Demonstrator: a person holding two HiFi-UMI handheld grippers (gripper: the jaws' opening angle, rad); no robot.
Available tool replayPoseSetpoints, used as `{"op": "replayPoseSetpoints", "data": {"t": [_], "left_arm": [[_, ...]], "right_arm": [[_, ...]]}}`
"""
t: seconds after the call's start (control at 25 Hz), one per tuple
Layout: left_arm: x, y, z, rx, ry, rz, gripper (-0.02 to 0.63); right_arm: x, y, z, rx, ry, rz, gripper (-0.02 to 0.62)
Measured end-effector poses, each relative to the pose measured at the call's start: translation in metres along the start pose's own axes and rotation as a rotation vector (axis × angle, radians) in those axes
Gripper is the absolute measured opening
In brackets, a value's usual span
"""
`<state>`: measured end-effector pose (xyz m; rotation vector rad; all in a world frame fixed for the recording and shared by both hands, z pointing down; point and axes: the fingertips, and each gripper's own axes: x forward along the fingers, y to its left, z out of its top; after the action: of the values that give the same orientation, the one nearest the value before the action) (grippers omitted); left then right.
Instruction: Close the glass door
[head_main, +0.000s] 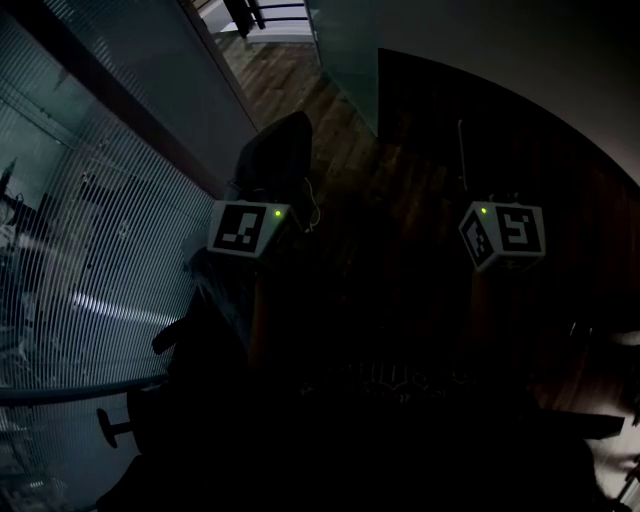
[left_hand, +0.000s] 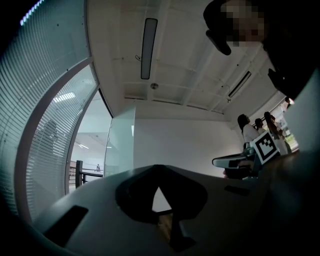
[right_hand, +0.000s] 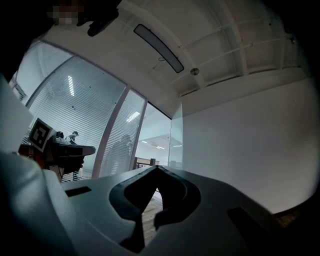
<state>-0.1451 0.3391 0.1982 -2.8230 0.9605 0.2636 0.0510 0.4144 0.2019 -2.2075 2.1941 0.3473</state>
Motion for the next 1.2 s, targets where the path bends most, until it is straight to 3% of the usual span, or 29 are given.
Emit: {"op": "replayPoseSetpoints", "data": {"t": [0.6,1.2], "left_arm": [[0.005,-0.016,-0.007,-0.001,0.006,-0.018,0.002],[0.017,-0.056,-0.013,0.006,0.022,0.021,0.002]], "right_arm": [[-0.011,-0.011,-0.005,0.032,-0.011,0.003,0.002],[-0.018,-0.041,-0.022,0.05,0.018,0.08,0.002]]}}
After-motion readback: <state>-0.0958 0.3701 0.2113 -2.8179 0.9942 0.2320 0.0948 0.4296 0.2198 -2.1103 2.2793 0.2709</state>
